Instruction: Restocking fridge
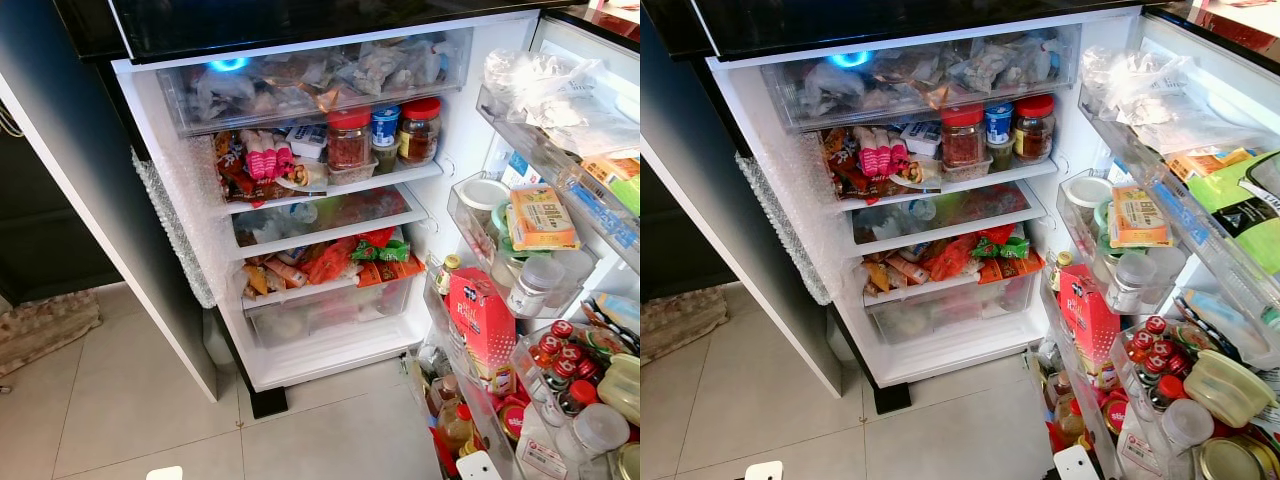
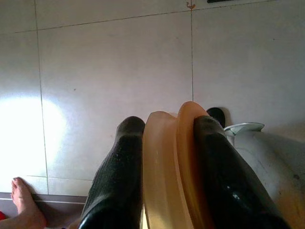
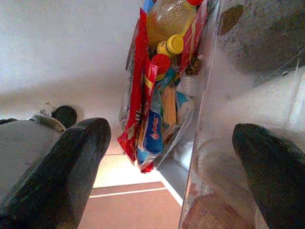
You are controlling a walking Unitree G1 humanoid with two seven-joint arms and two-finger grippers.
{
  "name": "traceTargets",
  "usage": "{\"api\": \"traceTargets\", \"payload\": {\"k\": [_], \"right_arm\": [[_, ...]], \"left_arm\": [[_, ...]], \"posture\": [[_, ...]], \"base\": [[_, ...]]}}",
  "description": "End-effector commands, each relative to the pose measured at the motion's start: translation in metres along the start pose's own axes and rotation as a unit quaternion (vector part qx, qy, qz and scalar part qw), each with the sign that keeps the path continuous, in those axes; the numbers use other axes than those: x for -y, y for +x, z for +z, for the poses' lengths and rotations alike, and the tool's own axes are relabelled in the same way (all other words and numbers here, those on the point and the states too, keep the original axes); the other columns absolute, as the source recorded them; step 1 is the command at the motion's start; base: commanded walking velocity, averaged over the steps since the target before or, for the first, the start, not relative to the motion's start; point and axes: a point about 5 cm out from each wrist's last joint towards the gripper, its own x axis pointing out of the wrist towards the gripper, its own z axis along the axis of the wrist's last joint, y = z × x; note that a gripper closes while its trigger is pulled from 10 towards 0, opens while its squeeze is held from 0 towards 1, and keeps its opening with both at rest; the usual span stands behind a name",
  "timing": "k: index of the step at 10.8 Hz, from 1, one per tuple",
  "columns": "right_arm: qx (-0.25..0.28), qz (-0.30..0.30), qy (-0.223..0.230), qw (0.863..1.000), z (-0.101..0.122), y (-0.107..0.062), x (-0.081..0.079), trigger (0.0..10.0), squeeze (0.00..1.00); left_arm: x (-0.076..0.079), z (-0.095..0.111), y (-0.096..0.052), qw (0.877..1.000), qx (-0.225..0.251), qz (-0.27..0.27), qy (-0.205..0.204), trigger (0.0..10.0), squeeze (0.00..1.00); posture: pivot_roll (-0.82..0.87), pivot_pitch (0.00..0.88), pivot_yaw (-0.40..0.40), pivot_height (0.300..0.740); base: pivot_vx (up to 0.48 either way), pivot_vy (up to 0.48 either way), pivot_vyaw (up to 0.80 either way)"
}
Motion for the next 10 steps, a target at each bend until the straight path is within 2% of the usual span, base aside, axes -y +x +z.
{"api": "traceTargets", "payload": {"k": [1, 3, 4, 5, 10], "right_arm": [[-0.001, -0.008, -0.011, 1.0, 0.001, 0.0, 0.001, 10.0, 0.0], [-0.007, -0.022, -0.014, 1.0, 0.0, 0.0, 0.002, 10.0, 0.0], [-0.023, -0.044, -0.011, 0.999, -0.026, -0.001, 0.037, 10.0, 0.0], [-0.03, -0.048, -0.008, 0.998, -0.031, -0.001, 0.043, 10.0, 0.0], [-0.027, -0.047, -0.007, 0.998, -0.028, -0.001, 0.041, 10.0, 0.0]], "left_arm": [[0.009, -0.005, -0.001, 1.0, -0.013, -0.024, -0.008, 10.0, 0.0], [0.009, -0.005, -0.001, 1.0, -0.013, -0.023, -0.008, 10.0, 0.0], [0.008, -0.005, -0.001, 1.0, -0.013, -0.023, -0.008, 10.0, 0.0], [0.008, -0.005, -0.001, 1.0, -0.013, -0.023, -0.008, 10.0, 0.0], [0.008, -0.004, -0.001, 1.0, -0.011, -0.024, -0.007, 10.0, 0.0]], "posture": [[-0.05, 0.0, 0.042, 0.74], [-0.05, 0.0, 0.043, 0.74], [-0.06, 0.0, 0.043, 0.74], [-0.06, 0.0, 0.044, 0.74], [-0.05, 0.0, 0.047, 0.74]], "base": [[0.0, 0.0, 0.0], [0.0, 0.0, 0.0], [0.0, 0.0, 0.0], [0.0, 0.0, 0.0], [0.0, 0.0, 0.0]]}}
